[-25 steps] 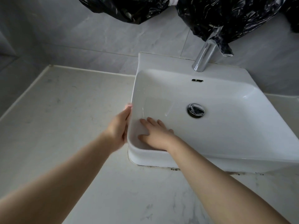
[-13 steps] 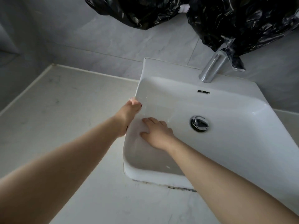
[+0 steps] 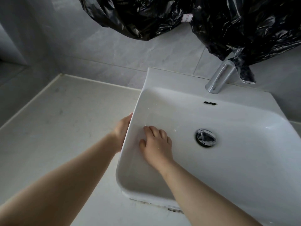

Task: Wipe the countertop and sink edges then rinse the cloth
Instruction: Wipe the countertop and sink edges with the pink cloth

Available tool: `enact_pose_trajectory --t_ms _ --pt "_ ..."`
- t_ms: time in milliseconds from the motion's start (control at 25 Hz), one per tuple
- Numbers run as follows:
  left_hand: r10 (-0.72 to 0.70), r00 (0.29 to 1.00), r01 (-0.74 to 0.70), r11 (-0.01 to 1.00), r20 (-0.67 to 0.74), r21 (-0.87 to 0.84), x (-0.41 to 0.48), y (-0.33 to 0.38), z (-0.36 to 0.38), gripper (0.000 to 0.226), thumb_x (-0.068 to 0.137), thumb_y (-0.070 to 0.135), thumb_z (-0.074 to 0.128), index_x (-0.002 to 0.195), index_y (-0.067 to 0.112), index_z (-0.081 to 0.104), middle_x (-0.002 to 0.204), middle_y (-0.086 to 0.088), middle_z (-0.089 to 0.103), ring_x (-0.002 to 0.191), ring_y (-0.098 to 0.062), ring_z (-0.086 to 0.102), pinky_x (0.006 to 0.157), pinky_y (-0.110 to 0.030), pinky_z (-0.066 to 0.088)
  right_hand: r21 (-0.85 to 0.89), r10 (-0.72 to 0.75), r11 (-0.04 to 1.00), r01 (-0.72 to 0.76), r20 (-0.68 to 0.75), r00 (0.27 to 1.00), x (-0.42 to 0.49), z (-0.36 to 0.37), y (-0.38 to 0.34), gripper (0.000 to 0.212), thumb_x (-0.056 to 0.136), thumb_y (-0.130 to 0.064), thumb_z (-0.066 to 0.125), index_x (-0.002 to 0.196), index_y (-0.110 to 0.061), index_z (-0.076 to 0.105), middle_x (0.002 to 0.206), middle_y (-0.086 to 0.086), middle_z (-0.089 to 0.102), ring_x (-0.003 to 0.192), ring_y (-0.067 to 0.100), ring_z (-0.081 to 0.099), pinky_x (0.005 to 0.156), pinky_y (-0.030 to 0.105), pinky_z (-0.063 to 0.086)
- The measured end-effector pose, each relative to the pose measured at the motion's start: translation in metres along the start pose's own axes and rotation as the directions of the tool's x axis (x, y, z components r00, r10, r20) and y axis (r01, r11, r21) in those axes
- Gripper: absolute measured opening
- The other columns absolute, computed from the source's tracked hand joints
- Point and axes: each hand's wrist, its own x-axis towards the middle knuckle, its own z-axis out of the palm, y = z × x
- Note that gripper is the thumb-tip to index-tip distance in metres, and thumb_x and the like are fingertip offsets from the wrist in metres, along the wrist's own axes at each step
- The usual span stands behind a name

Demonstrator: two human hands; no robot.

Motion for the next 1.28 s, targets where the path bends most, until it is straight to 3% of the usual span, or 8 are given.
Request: enact_pose_trajectory --t_ms 120,240,440,640,720,960,1160,1280 --pt "0.000 1.000 0.000 1.000 0.009 0.013 0.000 -0.002 -0.001 0.055 0.093 0.046 0.038 0.133 0.009 0.047 0.135 -0.016 0.050 0.123 -0.032 0.048 0.105 -0.048 0.035 0.005 -0.017 1.000 0.017 0.004 1.000 0.001 -0.001 0.003 0.048 0.096 -0.031 0.036 0.143 -0.023 0.030 0.149 -0.007 0.028 0.132 0.023 0.024 0.106 0.036 0.019" --pt "-0.036 0.993 0.048 0.993 0.110 -0.105 -0.005 -0.004 -0.005 0.049 0.091 0.049 0.037 0.111 0.012 0.063 0.101 -0.011 0.067 0.091 -0.022 0.064 0.085 -0.035 0.050 0.010 -0.023 1.000 0.022 0.015 1.000 0.003 -0.003 0.005 0.048 0.096 -0.031 0.037 0.142 -0.023 0.030 0.149 -0.007 0.028 0.131 0.024 0.024 0.106 0.035 0.019" --pt "0.090 0.988 -0.089 0.996 0.128 -0.017 0.033 0.039 0.008 0.047 0.095 0.050 0.032 0.100 0.014 0.062 0.080 -0.007 0.067 0.066 -0.017 0.066 0.061 -0.024 0.054 0.022 -0.004 1.000 0.003 0.049 0.999 0.005 -0.006 0.003 0.050 0.096 -0.032 0.037 0.144 -0.025 0.027 0.152 -0.008 0.023 0.134 0.023 0.021 0.108 0.035 0.018" --pt "-0.007 0.995 0.008 1.000 0.102 -0.004 0.017 0.011 0.001 0.046 0.094 0.050 0.034 0.117 0.021 0.060 0.104 -0.008 0.068 0.091 -0.019 0.065 0.083 -0.034 0.050 0.031 -0.007 1.000 0.005 0.056 0.998 0.007 -0.007 0.003 0.052 0.094 -0.032 0.040 0.144 -0.024 0.028 0.151 -0.008 0.024 0.134 0.024 0.021 0.108 0.035 0.018" --pt "0.018 0.994 -0.018 1.000 0.110 -0.001 0.015 0.012 0.001 0.040 0.095 0.047 0.036 0.119 0.024 0.057 0.104 -0.006 0.068 0.090 -0.018 0.065 0.081 -0.034 0.051 0.031 -0.004 1.000 0.002 0.063 0.998 0.007 -0.008 0.002 0.052 0.094 -0.032 0.040 0.144 -0.024 0.028 0.151 -0.007 0.024 0.134 0.024 0.021 0.108 0.036 0.018" --pt "0.191 0.981 -0.183 0.957 -0.016 0.223 0.053 0.050 0.019 0.030 0.098 0.041 0.032 0.092 0.023 0.056 0.105 -0.011 0.056 0.097 -0.025 0.054 0.091 -0.041 0.043 0.037 -0.012 0.999 0.009 0.083 0.996 0.005 -0.013 0.003 0.051 0.095 -0.034 0.039 0.145 -0.025 0.026 0.152 -0.008 0.023 0.135 0.024 0.020 0.108 0.035 0.018" --pt "0.157 0.982 -0.169 0.979 0.104 0.112 0.008 0.018 0.009 0.026 0.099 0.039 0.031 0.096 0.023 0.052 0.087 -0.005 0.061 0.082 -0.018 0.062 0.072 -0.033 0.052 0.027 -0.014 1.000 0.012 0.081 0.997 0.011 -0.015 0.003 0.050 0.094 -0.035 0.042 0.142 -0.023 0.033 0.148 -0.006 0.031 0.132 0.026 0.025 0.106 0.037 0.023" --pt "0.167 0.986 -0.165 0.969 0.005 0.183 0.038 0.041 0.017 0.028 0.098 0.042 0.034 0.093 0.021 0.051 0.092 -0.010 0.052 0.085 -0.023 0.052 0.078 -0.037 0.044 0.014 -0.008 1.000 0.007 0.073 0.997 0.012 -0.013 0.001 0.050 0.095 -0.036 0.040 0.142 -0.021 0.032 0.148 -0.005 0.030 0.131 0.026 0.025 0.105 0.037 0.023"
